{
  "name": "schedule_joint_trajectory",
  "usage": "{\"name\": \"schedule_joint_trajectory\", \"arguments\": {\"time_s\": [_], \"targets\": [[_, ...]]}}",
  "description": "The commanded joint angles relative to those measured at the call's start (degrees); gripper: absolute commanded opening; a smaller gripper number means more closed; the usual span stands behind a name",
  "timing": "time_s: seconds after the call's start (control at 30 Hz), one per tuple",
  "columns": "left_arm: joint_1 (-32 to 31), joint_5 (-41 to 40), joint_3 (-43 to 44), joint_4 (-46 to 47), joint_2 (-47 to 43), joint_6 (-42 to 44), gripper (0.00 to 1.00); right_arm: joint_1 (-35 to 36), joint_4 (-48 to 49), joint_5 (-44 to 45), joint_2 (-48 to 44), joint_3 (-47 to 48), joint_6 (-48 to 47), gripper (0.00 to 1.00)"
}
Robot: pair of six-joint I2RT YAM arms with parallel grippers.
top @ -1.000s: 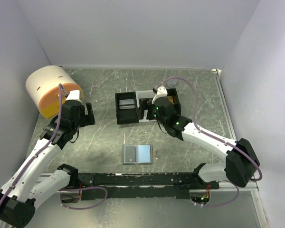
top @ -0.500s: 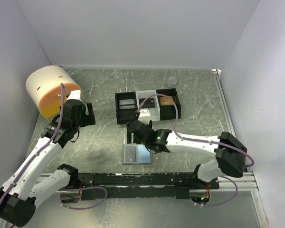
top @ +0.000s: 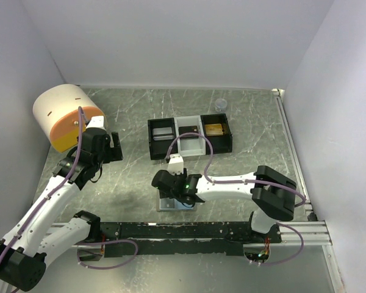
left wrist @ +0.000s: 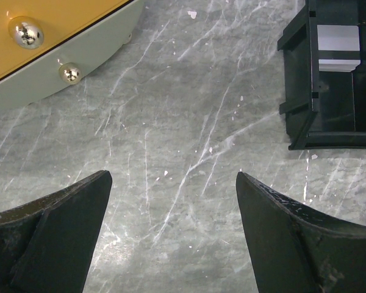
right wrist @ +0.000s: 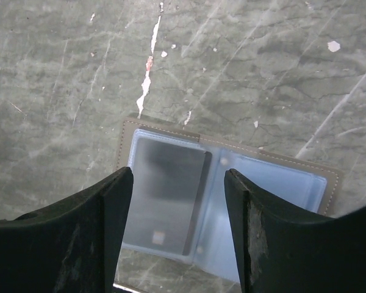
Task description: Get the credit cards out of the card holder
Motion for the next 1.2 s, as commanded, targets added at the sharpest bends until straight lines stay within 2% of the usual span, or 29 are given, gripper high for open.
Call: {"name": "schedule_joint_trajectory", "arguments": {"time_s": [0.0,0.23,0.5,0.63,0.8,0.9,1.17], "targets": [[0.5,0.2,0.0,0.3,-0.1,0.1,0.95,0.7,-0.9,0.2,1.8,1.9,1.1,0.61],[0.5,-0.2,0.0,0.4,0.1,0.2,0.95,1.3,-1.5,-1.2,5.0,3.7,0.4,0.59],[0.5,0.1,-0.3,0.7,0.1,0.4,0.95,1.5,-4.5,-0.6,9.2,5.7,3.9,0.57],[0.5,0.4,-0.1,0.6,0.2,0.5,0.94,1.6,-3.9,-0.5,8.7,4.5,4.7,0.58],[0.5,0.6,-0.1,0.6,0.2,0.5,0.94,1.5,2.1,-3.4,5.6,-1.3,4.8,0.61],[0.5,0.8,-0.1,0.6,0.3,0.5,0.94,1.5,0.6,-2.8,5.5,-1.5,5.9,0.62],[0.5,1.0,-0.1,0.5,0.4,0.5,0.93,1.5,-2.4,-0.7,6.6,-0.7,5.5,0.53]]}}
